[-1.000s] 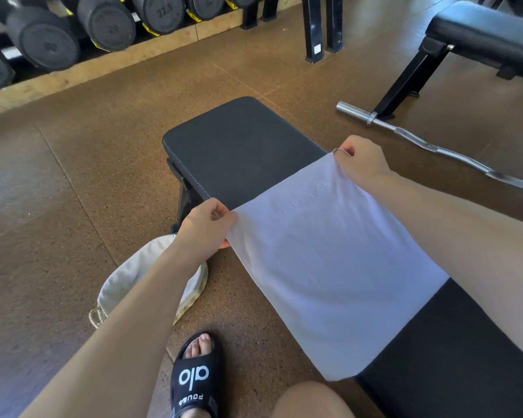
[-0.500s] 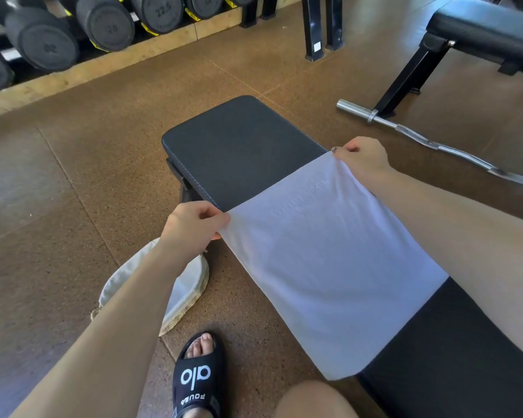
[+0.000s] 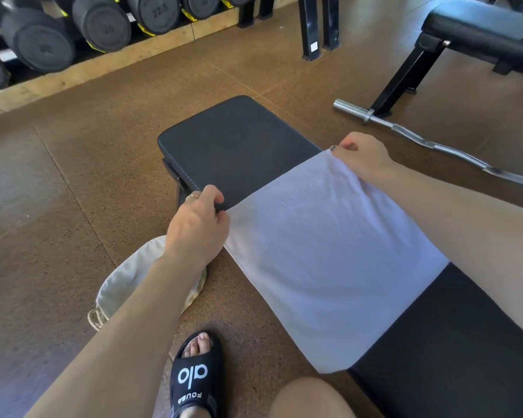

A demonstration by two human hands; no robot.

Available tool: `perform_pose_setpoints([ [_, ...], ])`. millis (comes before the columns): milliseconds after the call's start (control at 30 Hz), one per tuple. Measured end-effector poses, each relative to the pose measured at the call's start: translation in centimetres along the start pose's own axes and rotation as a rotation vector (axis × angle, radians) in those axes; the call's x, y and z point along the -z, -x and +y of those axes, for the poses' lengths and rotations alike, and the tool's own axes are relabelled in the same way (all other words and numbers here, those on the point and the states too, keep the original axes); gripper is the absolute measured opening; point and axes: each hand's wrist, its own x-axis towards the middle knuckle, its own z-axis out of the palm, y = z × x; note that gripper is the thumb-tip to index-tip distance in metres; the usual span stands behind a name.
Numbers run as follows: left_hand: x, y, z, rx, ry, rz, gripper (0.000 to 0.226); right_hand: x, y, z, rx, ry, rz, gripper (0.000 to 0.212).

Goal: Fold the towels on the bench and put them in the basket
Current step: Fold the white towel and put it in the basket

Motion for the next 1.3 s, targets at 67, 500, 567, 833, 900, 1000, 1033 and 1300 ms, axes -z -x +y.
perform_pose_setpoints([
  [67, -0.4, -0.2, 1.7, -0.092, -0.118, 0.086, 0.022, 0.3, 0.9, 0.4, -0.007, -0.046, 0.055, 0.022],
  [500, -5.6, -8.4, 11.3, -0.072, -0.237, -0.288, 0.045, 0.8, 5.7, 3.6, 0.015, 0.113, 0.189, 0.020],
  [567, -6.1, -9.4, 11.4, -0.068, -0.190, -0.323, 0.037, 0.9, 5.3, 3.1, 0.001, 0.114, 0.174, 0.018],
  [833, -6.8, -11.7, 12.5, -0.229, -0.174, -0.289, 0.010, -0.5, 5.2, 2.7, 0.080, 0.115, 0.158, 0.007],
  [900, -6.9, -12.1, 12.6, -0.225, -0.187, -0.284, 0.006, -0.5, 5.4, 2.9, 0.097, 0.156, 0.177, 0.010],
  [1000, -6.9, -12.4, 12.5, -0.190, -0.181, -0.275, 0.008, -0.6, 5.0, 3.2, 0.118, 0.212, 0.185, 0.017],
  [1033, -6.8, -12.4, 12.5, -0.184, -0.186, -0.282, 0.010, -0.5, 4.8, 3.2, 0.115, 0.226, 0.181, 0.019],
  [1300, -7.8, -13.3, 14.7, -0.339, -0.244, -0.259, 0.021, -0.2, 4.6, 3.7, 0.083, 0.266, 0.167, 0.025],
])
